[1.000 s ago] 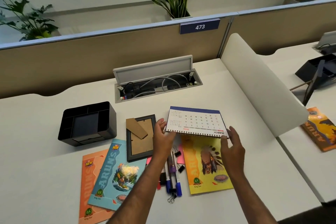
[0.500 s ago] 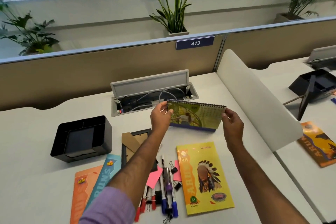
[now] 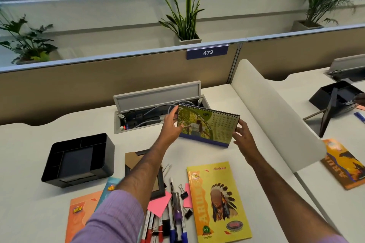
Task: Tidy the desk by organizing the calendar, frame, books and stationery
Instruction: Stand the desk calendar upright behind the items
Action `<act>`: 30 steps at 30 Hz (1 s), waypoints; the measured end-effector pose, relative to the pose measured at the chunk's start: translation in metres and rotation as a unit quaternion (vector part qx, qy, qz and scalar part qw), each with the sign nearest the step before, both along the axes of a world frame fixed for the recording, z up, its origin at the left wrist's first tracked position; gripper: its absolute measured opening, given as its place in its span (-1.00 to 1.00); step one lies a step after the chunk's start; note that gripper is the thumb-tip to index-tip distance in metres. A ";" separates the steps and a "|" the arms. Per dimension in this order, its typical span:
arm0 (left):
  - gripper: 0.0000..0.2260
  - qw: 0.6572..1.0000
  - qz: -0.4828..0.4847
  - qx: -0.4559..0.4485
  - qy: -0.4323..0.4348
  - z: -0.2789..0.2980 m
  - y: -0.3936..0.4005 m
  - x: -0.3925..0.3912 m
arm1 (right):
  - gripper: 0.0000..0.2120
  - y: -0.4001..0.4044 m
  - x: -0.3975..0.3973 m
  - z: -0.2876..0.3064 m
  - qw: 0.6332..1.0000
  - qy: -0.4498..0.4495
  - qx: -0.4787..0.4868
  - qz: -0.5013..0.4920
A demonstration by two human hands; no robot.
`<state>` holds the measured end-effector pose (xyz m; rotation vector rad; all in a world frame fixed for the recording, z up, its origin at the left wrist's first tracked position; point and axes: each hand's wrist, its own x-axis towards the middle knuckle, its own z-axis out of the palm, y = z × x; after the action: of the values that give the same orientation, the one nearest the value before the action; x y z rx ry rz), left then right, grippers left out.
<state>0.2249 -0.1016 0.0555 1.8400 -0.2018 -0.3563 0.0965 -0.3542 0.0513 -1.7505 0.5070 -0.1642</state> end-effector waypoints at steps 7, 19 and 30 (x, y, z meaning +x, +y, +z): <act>-0.47 0.995 -0.033 0.042 0.081 -0.041 0.004 -0.011 | -0.43 0.002 -0.001 -0.057 0.998 0.052 -0.035 0.032; -0.44 0.991 -0.022 0.134 0.014 -0.079 0.023 -0.038 | -0.26 0.024 -0.016 -0.055 0.994 0.096 -0.038 0.026; -0.32 0.990 -0.010 0.140 0.010 -0.071 0.042 -0.052 | -0.46 0.039 -0.025 -0.047 0.992 0.089 -0.084 0.004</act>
<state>0.1732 -0.0594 -0.0157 2.1103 -0.1643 -0.4340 0.0713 -0.3156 0.0047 -1.9427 0.6291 -0.0460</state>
